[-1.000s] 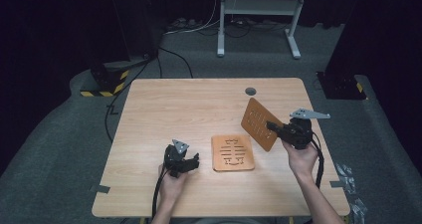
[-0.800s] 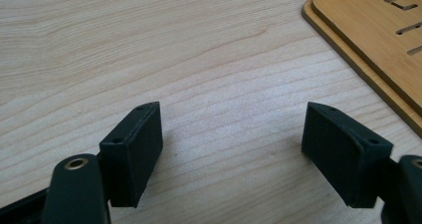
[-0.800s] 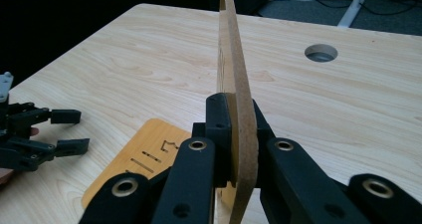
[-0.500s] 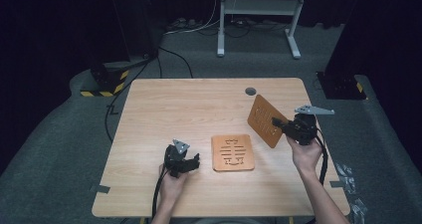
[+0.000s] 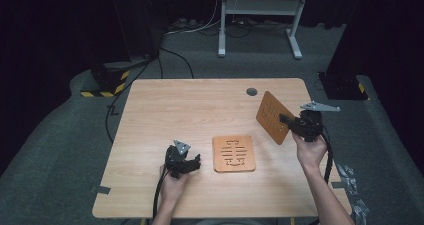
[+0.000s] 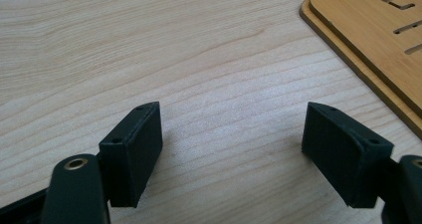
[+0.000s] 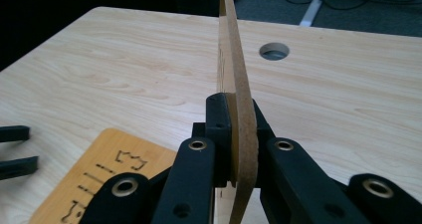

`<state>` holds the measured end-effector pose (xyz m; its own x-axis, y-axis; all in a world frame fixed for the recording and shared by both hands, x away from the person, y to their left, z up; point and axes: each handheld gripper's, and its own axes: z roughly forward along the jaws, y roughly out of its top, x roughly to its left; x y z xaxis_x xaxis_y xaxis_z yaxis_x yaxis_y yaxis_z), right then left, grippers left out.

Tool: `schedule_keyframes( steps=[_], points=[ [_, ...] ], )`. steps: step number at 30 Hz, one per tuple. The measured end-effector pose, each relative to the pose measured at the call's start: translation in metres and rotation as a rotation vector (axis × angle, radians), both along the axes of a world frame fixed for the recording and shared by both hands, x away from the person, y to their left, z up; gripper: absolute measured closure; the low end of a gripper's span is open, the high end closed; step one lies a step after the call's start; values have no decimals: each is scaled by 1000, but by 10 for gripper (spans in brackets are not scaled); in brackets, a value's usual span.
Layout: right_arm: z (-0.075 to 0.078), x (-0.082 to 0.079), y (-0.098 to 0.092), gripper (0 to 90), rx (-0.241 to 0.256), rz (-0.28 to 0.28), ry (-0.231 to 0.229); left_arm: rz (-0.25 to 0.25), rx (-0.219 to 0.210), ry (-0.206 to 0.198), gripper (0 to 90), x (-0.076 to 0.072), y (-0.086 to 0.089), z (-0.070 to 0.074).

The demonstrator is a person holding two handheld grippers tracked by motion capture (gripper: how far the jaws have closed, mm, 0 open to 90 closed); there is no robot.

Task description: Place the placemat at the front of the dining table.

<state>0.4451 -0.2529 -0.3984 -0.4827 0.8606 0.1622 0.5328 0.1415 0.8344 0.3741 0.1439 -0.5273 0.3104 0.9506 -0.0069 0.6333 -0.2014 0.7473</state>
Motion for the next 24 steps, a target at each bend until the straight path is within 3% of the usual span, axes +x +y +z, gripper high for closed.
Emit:
schedule_keyframes(
  steps=[4,24],
  points=[
    [-2,5,-3,864,-22,-21,0,0,1,1,240,0,0,0],
    [-17,28,-8,863,-33,-118,9,1,1,1,240,0,0,0]
  ],
)
